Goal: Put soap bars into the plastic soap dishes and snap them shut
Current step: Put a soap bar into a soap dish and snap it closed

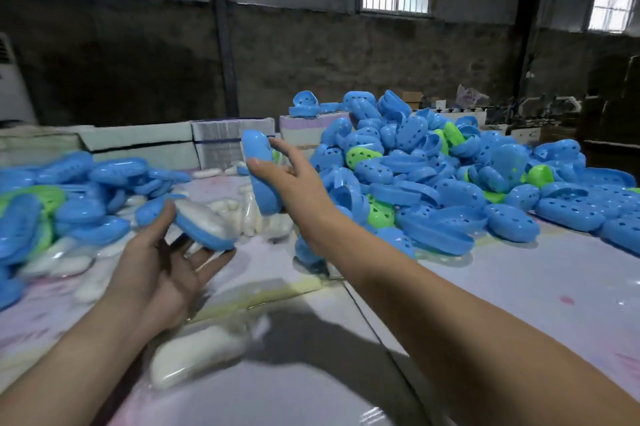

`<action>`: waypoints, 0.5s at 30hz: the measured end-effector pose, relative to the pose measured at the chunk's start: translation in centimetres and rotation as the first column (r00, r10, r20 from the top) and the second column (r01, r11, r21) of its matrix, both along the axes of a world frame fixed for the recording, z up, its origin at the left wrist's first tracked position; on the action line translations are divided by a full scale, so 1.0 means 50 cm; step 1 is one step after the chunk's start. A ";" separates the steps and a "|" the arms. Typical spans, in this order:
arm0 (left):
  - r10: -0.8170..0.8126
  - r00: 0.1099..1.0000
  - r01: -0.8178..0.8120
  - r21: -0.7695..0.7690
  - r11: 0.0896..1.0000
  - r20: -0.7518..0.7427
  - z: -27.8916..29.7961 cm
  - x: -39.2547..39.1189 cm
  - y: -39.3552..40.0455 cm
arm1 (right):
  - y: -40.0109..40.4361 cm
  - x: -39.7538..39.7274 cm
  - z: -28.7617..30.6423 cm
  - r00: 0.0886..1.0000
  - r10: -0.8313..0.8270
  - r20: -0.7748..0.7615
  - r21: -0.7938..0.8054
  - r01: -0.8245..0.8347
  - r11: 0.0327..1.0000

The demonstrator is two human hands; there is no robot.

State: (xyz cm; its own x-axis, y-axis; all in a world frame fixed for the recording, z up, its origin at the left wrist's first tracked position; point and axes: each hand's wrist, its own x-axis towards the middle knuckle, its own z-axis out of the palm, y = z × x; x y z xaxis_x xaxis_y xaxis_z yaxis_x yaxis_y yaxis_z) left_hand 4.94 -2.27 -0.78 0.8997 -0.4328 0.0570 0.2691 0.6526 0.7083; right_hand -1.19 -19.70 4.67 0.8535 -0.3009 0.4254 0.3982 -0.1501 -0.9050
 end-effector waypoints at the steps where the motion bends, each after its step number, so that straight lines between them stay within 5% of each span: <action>1: -0.021 0.999 0.021 0.004 1.000 0.034 0.007 -0.010 0.000 | 0.023 0.008 -0.006 1.000 0.023 0.002 -0.017 -0.023 1.000; 9: -0.101 0.993 0.107 0.116 0.987 -0.061 0.012 -0.020 -0.007 | 0.046 0.040 -0.078 0.996 0.028 -0.088 -0.014 -0.029 0.999; 15: -0.132 0.991 0.129 0.336 0.933 -0.014 0.001 -0.024 -0.023 | 0.054 0.035 -0.080 0.980 0.062 -0.187 -0.089 -0.080 0.993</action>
